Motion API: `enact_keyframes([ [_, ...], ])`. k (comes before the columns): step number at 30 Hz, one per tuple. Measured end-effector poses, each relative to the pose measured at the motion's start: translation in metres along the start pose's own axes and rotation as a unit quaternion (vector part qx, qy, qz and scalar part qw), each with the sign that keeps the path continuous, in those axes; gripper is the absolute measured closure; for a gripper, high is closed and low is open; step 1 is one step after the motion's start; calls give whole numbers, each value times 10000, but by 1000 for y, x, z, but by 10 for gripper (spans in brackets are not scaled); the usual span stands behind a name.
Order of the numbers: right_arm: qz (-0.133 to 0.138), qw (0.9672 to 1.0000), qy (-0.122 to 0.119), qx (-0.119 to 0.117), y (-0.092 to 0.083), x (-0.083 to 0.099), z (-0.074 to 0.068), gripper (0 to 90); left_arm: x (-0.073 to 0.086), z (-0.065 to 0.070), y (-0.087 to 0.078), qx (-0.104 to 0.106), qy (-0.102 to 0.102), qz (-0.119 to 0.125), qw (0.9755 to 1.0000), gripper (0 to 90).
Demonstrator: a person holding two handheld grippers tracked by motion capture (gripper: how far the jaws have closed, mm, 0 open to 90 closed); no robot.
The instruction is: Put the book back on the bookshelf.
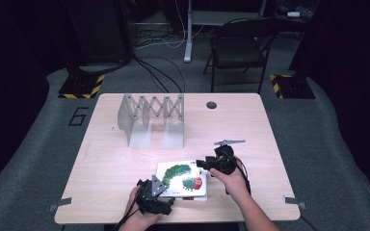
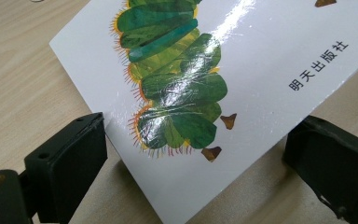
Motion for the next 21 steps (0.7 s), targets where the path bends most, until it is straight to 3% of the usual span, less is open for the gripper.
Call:
enact_keyframes([
  [12, -30, 10000, 2, -15, 0, 1, -1, 472, -1, 0, -1, -45, 160, 96, 9998, 72],
  [15, -6, 10000, 23, -62, -1, 0, -2, 473, -2, 1, -2, -144, 373, 142, 9991, 86],
  [21, -39, 10000, 13, -24, 1, 1, 0, 474, -3, 4, -4, -187, 594, 171, 9979, 136],
])
Point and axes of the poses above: each handheld gripper's, and its own axes: y roughly forward along the jaws, x roughly out of its underside, z roughly to its right, the point moved 5 cm from there along y, roughly forward along the jaws, and after that the axes turned 4 degrees about y, right-handed, at the moved point
